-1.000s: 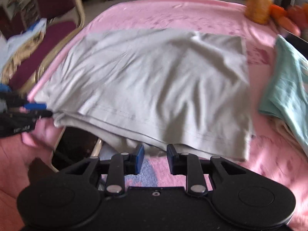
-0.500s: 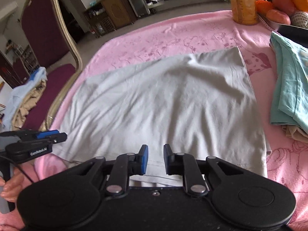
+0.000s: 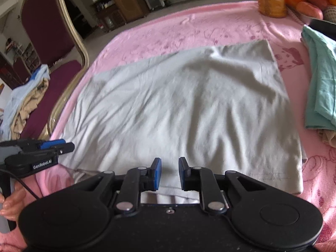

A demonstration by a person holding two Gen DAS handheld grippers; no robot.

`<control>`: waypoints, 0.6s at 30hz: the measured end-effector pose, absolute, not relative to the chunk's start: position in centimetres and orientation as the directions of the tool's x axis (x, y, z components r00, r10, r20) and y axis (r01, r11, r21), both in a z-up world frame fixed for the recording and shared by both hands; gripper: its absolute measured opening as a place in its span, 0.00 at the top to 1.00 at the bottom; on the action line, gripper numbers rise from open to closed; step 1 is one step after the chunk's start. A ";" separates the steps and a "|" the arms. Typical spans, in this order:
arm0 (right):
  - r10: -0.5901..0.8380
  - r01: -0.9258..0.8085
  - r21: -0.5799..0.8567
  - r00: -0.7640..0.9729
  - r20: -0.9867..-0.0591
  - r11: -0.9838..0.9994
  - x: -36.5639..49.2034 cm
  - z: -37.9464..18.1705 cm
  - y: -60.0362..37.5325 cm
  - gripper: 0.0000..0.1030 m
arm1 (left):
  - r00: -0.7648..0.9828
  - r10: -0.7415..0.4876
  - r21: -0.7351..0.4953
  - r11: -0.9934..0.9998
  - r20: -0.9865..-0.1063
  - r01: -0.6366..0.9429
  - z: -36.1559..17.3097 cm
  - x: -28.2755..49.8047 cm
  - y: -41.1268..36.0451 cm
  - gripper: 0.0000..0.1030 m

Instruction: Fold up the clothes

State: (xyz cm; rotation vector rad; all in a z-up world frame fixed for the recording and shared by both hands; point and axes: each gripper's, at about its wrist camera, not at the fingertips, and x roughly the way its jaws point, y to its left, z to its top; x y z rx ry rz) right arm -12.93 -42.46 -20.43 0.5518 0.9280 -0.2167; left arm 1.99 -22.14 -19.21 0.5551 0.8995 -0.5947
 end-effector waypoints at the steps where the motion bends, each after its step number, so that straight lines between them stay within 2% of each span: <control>1: 0.055 0.415 0.343 0.568 -0.821 0.843 -12.9 -20.7 -42.4 0.81 | 0.484 -0.212 0.210 0.705 -0.849 0.677 -19.5 2.1 -22.2 0.66; 3: 0.032 0.433 0.311 0.541 -0.841 0.846 -13.2 -20.6 -42.5 0.82 | 0.502 -0.191 0.237 0.706 -0.844 0.667 -19.3 2.1 -21.7 0.65; 8: -0.082 0.513 0.258 0.548 -0.832 0.819 -15.1 -17.6 -43.9 0.80 | 0.507 -0.259 0.152 0.758 -0.822 0.634 -16.3 2.9 -19.9 0.71; 12: -0.111 0.502 0.356 0.685 -0.720 0.789 -16.2 -12.0 -46.4 0.79 | 0.543 -0.366 0.062 0.786 -0.756 0.615 -11.9 4.3 -19.7 0.71; 16: -0.158 0.443 0.406 0.806 -0.570 0.799 -15.1 -6.8 -48.7 0.69 | 0.574 -0.385 0.050 0.799 -0.723 0.599 -10.8 7.6 -21.6 0.69; 18: -0.189 0.432 0.417 0.840 -0.509 0.799 -14.1 -5.8 -50.1 0.67 | 0.589 -0.394 0.043 0.806 -0.705 0.591 -10.3 9.2 -22.6 0.69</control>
